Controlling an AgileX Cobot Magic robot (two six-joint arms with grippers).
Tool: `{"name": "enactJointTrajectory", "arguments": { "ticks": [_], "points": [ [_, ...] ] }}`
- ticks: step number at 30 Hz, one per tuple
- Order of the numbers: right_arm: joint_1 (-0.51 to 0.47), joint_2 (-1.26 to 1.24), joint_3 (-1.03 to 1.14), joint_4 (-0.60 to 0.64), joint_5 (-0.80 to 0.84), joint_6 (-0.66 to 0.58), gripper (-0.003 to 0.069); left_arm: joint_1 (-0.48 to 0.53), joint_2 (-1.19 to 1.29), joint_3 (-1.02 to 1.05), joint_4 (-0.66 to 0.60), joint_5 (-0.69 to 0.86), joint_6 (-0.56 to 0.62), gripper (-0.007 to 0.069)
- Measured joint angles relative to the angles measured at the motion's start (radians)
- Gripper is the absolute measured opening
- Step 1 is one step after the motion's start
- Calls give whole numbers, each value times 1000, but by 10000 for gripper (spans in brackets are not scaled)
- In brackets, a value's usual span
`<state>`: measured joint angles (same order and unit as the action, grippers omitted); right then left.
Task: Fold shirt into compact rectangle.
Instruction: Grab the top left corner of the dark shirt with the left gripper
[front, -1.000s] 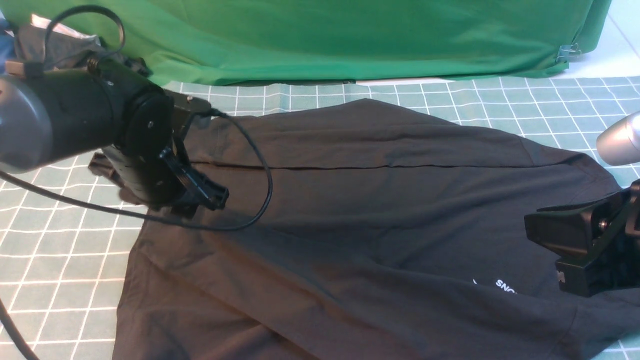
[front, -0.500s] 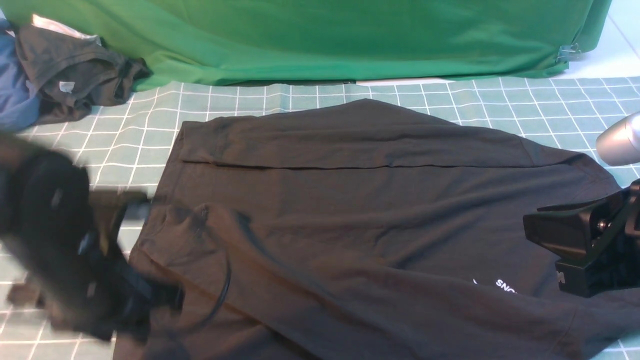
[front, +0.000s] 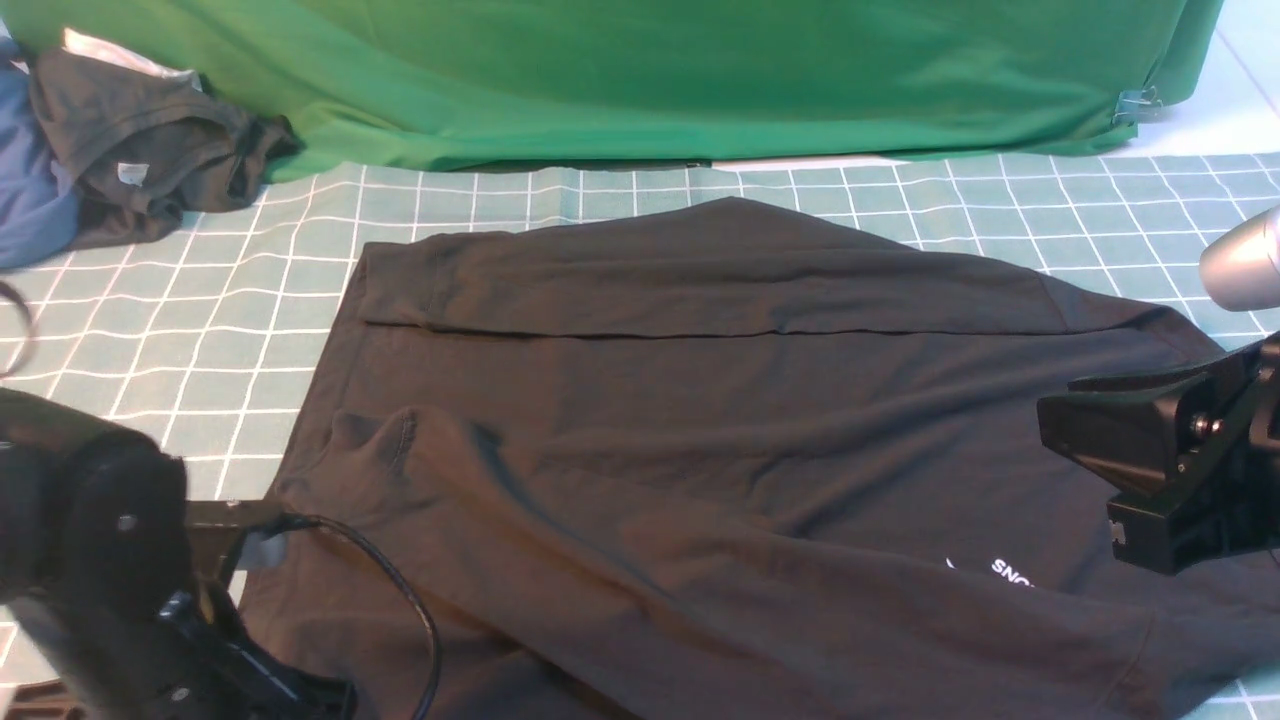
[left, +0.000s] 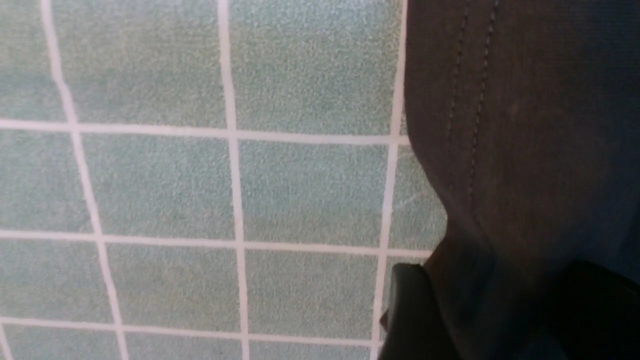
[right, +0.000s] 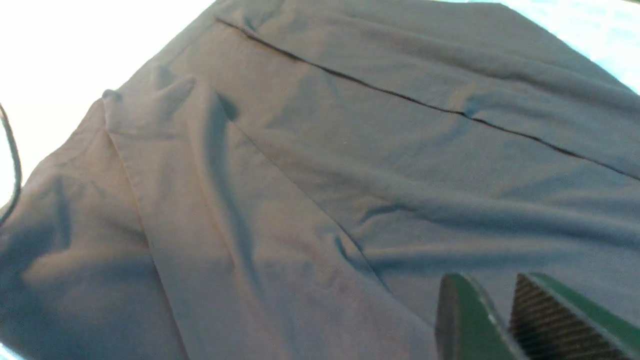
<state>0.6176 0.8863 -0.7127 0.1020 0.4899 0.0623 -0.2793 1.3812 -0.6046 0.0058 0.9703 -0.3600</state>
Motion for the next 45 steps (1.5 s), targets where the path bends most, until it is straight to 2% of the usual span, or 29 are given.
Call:
{"name": "enactJointTrajectory", "arguments": {
  "ticks": [4, 9, 11, 13, 14, 15, 16, 17, 20, 30, 36, 39, 43, 45],
  "points": [
    [0, 0, 0, 0, 0, 0, 146, 0, 108, 0, 0, -11, 0, 396],
    [0, 0, 0, 0, 0, 0, 150, 0, 144, -8, -6, -6, 1, 384],
    [0, 0, 0, 0, 0, 0, 152, 0, 145, -10, -13, -6, 9, 344],
    [0, 0, 0, 0, 0, 0, 153, -1, 145, -10, -14, -2, 20, 264],
    [0, 0, 0, 0, 0, 0, 153, -1, 144, -10, 6, 16, 20, 188],
    [0, 0, 0, 0, 0, 0, 154, -1, 144, -10, 6, 19, 20, 188],
    [0, 0, 0, 0, 0, 0, 156, -1, 141, -9, 36, 47, 20, 99],
    [0, 0, 0, 0, 0, -2, 158, -1, 132, -9, 50, 69, 19, 61],
    [0, 0, 0, 0, 0, -7, 162, -1, 101, -9, 62, 94, 4, 17],
    [0, 0, 0, 0, 0, -14, 165, -1, 15, -8, 110, 217, 0, 3],
    [0, 0, 0, 0, 0, -14, 165, -1, 15, -6, 137, 225, 4, 7],
    [0, 0, 0, 0, 0, -14, 165, -1, 16, -30, 188, 240, 44, 19],
    [0, 0, 0, 0, 0, -14, 165, 3, 2, -198, 280, 246, 27, 30],
    [0, 0, 0, 0, 0, -14, 165, 24, 4, -317, 253, 241, 22, 33]
  ]
}}
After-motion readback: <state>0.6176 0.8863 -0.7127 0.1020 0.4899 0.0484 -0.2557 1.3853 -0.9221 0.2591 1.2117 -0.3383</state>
